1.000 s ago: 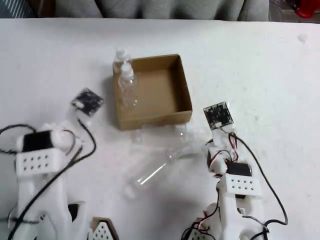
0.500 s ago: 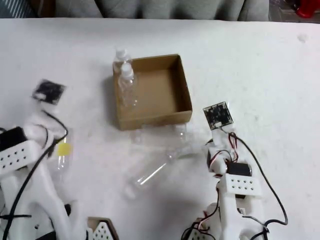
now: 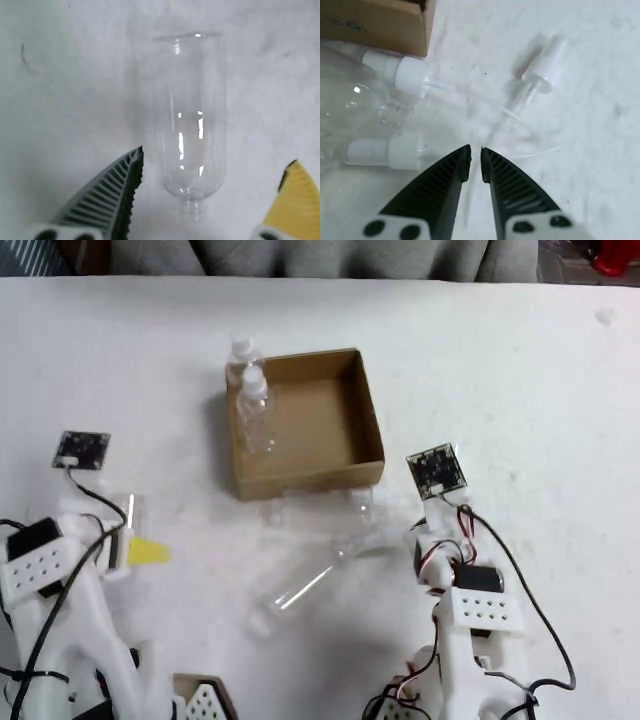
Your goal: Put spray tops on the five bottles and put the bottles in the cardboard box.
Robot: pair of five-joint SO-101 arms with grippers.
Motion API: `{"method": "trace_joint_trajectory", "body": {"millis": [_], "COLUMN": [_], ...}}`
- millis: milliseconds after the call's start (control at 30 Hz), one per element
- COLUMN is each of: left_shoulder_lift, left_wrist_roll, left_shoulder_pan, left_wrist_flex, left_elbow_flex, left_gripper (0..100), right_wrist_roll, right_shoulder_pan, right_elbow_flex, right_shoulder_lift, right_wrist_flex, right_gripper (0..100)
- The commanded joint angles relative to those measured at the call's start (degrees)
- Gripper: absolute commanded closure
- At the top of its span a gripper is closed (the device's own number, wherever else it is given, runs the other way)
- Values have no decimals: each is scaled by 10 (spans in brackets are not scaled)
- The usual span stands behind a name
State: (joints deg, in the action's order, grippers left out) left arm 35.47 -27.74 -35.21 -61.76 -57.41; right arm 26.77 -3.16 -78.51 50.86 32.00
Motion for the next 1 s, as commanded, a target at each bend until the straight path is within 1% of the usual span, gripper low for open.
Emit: {"method": "trace_joint_trajectory", "body": {"millis": [0,67,133,267,333,400,467,500,600,733,900,967], "left_shoulder_lift": [5,5,5,4,4,4,0,0,-1,-1,-1,-1], "left_wrist_roll": [54,67,65,63,36,3,-4,-4,-7,-9,-9,-9], "left_shoulder_pan": [-6,9,43,127,180,224,248,250,230,174,61,26], "left_wrist_flex": [-141,-202,-236,-229,-214,-199,-177,-160,-112,-71,-68,-53], "left_elbow_flex": [128,158,163,127,100,65,32,15,-33,-77,-81,-85], "left_gripper": [609,618,678,900,983,964,955,962,980,979,979,979], "right_wrist_roll": [4,4,4,4,4,4,4,4,4,4,4,4], "right_shoulder_pan": [5,5,5,4,4,4,3,3,2,2,2,2], "right_elbow_flex": [4,4,4,4,4,4,4,4,4,4,4,4], "right_shoulder_lift": [11,11,11,11,11,11,11,11,11,11,11,11], "right_wrist_flex": [-10,-10,-10,-10,-10,-10,-10,-10,-10,-10,-8,-7], "right_gripper": [981,981,981,981,981,981,981,981,981,981,981,981]}}
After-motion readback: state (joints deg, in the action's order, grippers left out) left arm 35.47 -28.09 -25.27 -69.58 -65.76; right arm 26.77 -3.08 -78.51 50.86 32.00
